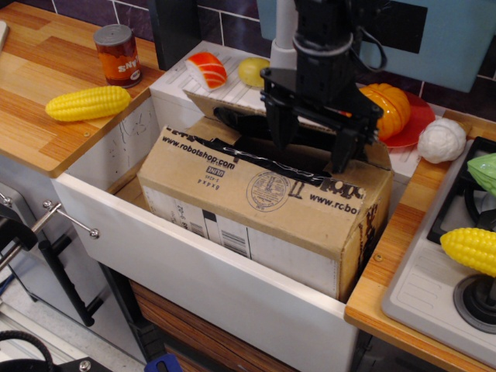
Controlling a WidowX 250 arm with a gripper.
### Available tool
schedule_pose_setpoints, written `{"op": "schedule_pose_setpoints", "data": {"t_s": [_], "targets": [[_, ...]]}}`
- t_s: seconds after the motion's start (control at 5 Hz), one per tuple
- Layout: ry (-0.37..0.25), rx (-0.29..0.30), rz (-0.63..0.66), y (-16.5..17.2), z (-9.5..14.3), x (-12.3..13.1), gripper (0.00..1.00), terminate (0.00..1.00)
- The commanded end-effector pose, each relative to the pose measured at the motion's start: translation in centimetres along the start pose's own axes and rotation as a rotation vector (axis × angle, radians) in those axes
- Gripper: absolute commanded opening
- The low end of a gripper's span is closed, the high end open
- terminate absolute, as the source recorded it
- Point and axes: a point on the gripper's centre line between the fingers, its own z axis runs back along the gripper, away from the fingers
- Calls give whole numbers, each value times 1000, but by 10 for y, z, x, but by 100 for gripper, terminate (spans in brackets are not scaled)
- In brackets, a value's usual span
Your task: Open small4fbox flaps
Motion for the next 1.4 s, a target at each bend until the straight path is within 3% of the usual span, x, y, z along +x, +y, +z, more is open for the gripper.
{"op": "schedule_pose_setpoints", "data": {"t_s": [0.0, 0.8, 1.2], "targets": [[-66, 21, -40, 13, 15, 28, 100, 0], [-112, -19, -68, 35, 1, 60, 100, 0], [-125, -26, -79, 48, -18, 77, 100, 0]]}}
